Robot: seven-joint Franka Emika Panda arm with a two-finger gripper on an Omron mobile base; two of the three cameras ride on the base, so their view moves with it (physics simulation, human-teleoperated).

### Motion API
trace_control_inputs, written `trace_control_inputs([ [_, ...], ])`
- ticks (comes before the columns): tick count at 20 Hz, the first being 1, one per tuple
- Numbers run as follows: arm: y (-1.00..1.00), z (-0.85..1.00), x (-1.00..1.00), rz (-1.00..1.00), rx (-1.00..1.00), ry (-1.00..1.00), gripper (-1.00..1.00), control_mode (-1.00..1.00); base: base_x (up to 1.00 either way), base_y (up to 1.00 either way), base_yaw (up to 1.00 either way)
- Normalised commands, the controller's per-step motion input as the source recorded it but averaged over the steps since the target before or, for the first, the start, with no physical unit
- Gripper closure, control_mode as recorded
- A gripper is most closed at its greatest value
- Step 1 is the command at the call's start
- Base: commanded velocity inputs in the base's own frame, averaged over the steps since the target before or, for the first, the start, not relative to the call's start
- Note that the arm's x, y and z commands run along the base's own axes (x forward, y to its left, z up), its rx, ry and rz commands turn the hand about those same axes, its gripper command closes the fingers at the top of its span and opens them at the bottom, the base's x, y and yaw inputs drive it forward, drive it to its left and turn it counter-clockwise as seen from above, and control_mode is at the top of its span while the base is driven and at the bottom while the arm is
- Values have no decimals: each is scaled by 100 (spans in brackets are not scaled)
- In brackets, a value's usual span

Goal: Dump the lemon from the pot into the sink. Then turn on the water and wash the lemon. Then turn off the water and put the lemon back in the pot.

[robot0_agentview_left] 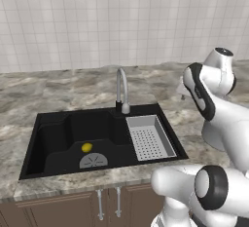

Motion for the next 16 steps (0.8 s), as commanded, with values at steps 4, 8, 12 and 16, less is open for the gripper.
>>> trace_control_inputs([
  [4, 37, 1, 71, 42, 1, -8, -100, -100, 0, 0, 0],
  [8, 30, -6, 67, 40, 3, -3, -100, -100, 0, 0, 0],
  [12, 23, -20, 69, 31, 10, 0, -100, -100, 0, 0, 0],
  [16, 20, -37, 63, 25, 16, 0, -100, -100, 0, 0, 0],
])
